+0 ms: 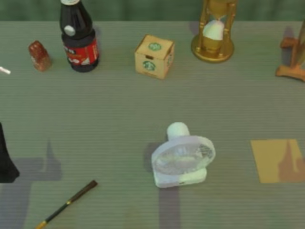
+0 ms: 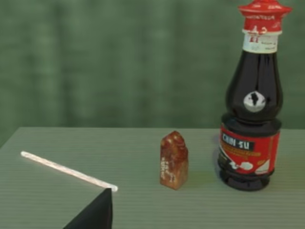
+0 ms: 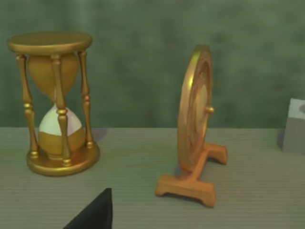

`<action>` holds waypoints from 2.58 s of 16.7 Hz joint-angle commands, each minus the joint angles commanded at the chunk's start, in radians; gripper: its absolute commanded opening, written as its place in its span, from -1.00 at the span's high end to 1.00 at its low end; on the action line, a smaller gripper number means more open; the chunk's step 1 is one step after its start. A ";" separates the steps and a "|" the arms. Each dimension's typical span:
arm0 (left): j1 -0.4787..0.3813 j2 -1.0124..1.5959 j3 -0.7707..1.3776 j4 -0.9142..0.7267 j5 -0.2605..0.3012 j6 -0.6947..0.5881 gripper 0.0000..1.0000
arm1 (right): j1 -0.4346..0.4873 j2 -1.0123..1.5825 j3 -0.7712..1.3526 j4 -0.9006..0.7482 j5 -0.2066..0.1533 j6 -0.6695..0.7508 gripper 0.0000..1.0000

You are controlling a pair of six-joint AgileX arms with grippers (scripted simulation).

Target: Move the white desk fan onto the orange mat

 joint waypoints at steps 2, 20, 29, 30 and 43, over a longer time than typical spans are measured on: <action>0.000 0.000 0.000 0.000 0.000 0.000 -1.00 | 0.000 0.000 0.000 0.000 0.000 0.000 -1.00; 0.000 0.000 0.000 0.000 0.000 0.000 -1.00 | 0.559 1.408 1.352 -1.003 0.000 -0.647 -1.00; 0.000 0.000 0.000 0.000 0.000 0.000 -1.00 | 0.786 1.994 1.879 -1.429 0.001 -0.910 -1.00; 0.000 0.000 0.000 0.000 0.000 0.000 -1.00 | 0.794 2.011 1.894 -1.446 0.001 -0.919 -1.00; 0.000 0.000 0.000 0.000 0.000 0.000 -1.00 | 0.798 2.014 1.711 -1.268 0.001 -0.921 -1.00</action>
